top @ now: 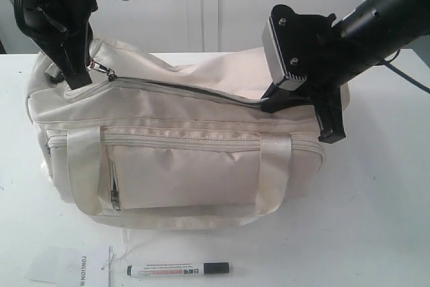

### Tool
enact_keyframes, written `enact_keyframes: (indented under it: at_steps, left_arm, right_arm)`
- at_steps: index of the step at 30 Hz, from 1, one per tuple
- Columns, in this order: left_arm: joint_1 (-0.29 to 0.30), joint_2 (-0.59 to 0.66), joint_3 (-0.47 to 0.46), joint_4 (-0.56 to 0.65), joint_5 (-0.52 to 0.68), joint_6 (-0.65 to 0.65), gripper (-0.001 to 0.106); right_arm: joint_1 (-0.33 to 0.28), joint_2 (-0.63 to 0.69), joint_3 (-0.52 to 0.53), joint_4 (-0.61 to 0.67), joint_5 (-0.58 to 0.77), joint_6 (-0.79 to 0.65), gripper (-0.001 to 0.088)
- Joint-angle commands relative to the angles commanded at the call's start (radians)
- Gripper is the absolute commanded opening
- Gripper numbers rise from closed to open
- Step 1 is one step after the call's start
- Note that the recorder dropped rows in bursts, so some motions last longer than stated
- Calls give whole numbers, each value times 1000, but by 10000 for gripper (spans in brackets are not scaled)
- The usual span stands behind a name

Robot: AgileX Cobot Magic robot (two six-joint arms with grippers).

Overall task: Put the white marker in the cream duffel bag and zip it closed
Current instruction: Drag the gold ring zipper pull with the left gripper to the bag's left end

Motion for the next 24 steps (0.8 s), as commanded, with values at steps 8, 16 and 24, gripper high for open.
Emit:
enact_keyframes:
  at_steps: [8,16,24]
  left_arm:
    - [17,-6,62,59,0,-29,0]
    - [17,-48,62,64,0,-84,0]
    - [17,-46,129,-116,0,-87,0]
  right_arm:
    - [0,0,0,-20,-1,11,0]
    - [0,0,0,-20,-1,11,0]
    - [0,0,0,8,-2,54,174]
